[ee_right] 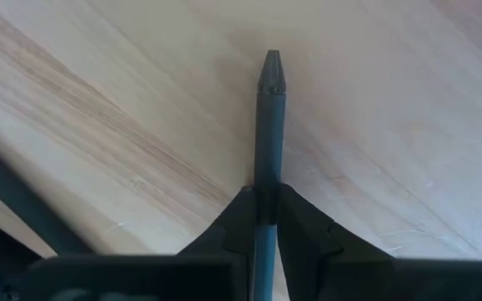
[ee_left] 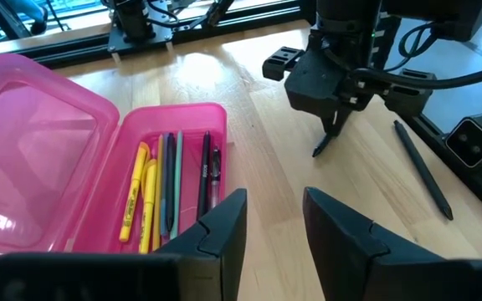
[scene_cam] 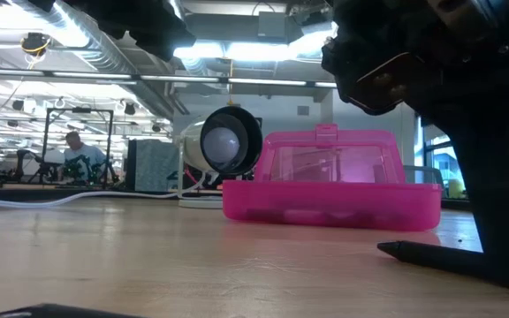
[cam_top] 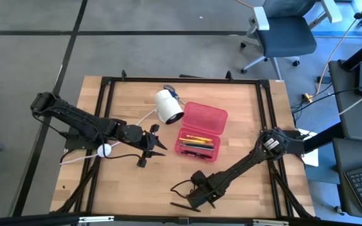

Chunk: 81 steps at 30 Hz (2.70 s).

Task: Pick & place school supplies into a supply box
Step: Put the black pen into the pink supply box

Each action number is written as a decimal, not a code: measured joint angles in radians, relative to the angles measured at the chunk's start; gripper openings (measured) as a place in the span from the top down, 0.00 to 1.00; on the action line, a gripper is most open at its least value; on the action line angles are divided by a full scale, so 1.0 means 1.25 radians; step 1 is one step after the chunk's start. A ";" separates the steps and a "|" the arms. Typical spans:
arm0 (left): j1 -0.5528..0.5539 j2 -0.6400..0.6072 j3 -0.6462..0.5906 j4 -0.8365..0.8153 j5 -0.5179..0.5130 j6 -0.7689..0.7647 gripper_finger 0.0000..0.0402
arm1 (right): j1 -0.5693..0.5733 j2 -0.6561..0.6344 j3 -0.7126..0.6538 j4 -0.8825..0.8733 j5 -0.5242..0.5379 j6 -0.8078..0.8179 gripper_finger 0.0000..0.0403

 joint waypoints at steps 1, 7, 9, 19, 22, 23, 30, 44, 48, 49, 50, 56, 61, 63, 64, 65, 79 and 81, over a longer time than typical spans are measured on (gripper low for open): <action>0.000 0.000 0.000 -0.001 0.000 0.000 0.72 | 0.000 0.000 0.000 -0.001 0.000 -0.001 0.90; 0.000 0.000 0.000 -0.001 0.000 0.000 0.72 | 0.002 -0.008 0.020 -0.021 0.010 -0.032 0.89; 0.000 0.000 0.000 -0.003 0.000 0.000 0.72 | 0.002 -0.008 0.037 -0.037 0.029 -0.045 0.89; 0.000 0.000 0.000 -0.010 -0.001 0.000 0.72 | 0.005 -0.013 0.204 -0.293 0.127 -0.088 0.88; 0.000 0.000 0.000 -0.010 -0.001 0.000 0.72 | 0.003 -0.016 0.252 -0.400 0.186 -0.127 0.88; 0.000 0.000 0.000 -0.010 -0.001 0.000 0.72 | 0.000 -0.016 0.261 -0.428 0.205 -0.145 0.88; 0.000 0.000 0.000 -0.011 -0.002 0.000 0.72 | -0.063 -0.016 0.281 -0.478 0.287 -0.349 0.88; 0.000 0.000 0.000 -0.031 -0.001 -0.045 0.72 | -0.203 -0.016 0.261 -0.446 0.300 -0.713 0.88; 0.000 0.000 0.000 -0.043 0.000 -0.045 0.73 | -0.225 -0.017 0.230 -0.423 0.300 -0.784 0.88; 0.000 0.000 0.000 -0.047 0.000 -0.045 0.73 | -0.229 -0.017 0.219 -0.416 0.299 -0.797 0.88; 0.000 0.000 0.000 -0.052 0.000 -0.045 0.73 | -0.234 -0.017 0.207 -0.410 0.296 -0.810 0.88; 0.000 0.000 0.000 -0.064 0.000 -0.043 0.73 | -0.264 -0.053 0.123 -0.346 0.286 -0.886 0.90; 0.000 0.000 0.000 -0.065 -0.014 -0.049 0.73 | -0.301 -0.156 -0.009 -0.151 0.211 -0.977 0.89; 0.000 0.000 0.000 -0.065 -0.022 -0.066 0.73 | -0.319 -0.202 -0.074 -0.070 0.156 -0.985 0.89; 0.000 0.000 0.000 -0.066 -0.022 -0.075 0.73 | -0.327 -0.224 -0.108 -0.025 0.143 -0.985 0.89; 0.000 0.000 0.000 -0.066 -0.022 -0.085 0.73 | -0.332 -0.241 -0.139 0.014 0.135 -0.988 0.89; -0.004 0.001 0.000 -0.060 -0.002 -0.209 0.73 | -0.361 -0.278 -0.316 0.157 0.109 -1.007 0.89; -0.013 0.010 0.000 -0.047 0.001 -0.189 0.73 | -0.361 -0.278 -0.321 0.155 0.108 -1.020 0.89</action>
